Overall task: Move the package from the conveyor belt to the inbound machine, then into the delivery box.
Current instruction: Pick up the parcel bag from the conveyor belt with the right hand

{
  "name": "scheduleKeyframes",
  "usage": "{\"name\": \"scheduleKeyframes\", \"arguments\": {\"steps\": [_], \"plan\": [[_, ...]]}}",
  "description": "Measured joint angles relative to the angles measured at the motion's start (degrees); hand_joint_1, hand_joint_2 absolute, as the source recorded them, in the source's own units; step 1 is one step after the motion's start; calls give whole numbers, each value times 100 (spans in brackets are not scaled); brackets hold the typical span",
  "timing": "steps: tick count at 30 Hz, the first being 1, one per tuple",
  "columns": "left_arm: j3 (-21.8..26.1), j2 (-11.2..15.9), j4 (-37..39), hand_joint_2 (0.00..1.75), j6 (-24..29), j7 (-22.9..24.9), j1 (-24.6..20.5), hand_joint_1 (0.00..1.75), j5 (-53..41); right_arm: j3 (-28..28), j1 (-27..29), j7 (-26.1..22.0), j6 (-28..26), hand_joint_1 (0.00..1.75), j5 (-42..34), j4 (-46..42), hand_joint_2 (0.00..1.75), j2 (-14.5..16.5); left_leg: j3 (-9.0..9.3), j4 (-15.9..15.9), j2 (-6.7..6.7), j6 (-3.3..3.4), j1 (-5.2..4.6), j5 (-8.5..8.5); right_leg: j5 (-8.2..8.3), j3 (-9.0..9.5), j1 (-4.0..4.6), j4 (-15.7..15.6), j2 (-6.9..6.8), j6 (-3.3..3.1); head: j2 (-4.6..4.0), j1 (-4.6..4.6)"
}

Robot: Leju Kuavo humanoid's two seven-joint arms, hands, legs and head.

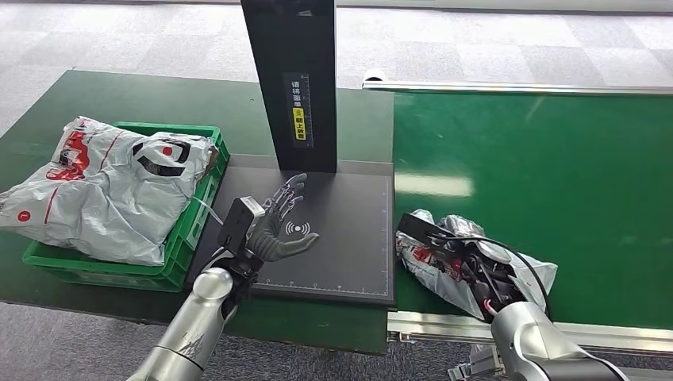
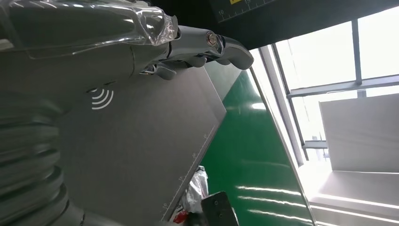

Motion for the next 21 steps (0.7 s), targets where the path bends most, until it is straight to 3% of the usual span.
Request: {"name": "scheduleKeyframes", "arguments": {"steps": [15, 21], "plan": [[4, -10, -261, 175, 13, 143, 176, 0, -56, -26, -9, -184, 207, 175, 15, 56, 175, 36, 0, 0, 1, 0, 0, 0, 0, 0, 0, 0, 0, 0, 0, 1], [4, -9, -529, 175, 44, 197, 352, 0, -74, -26, -2, -527, 44, 175, -57, 52, 175, 48, -1, -1, 2, 0, 0, 0, 0, 0, 0, 0, 1, 0, 0, 1]]}}
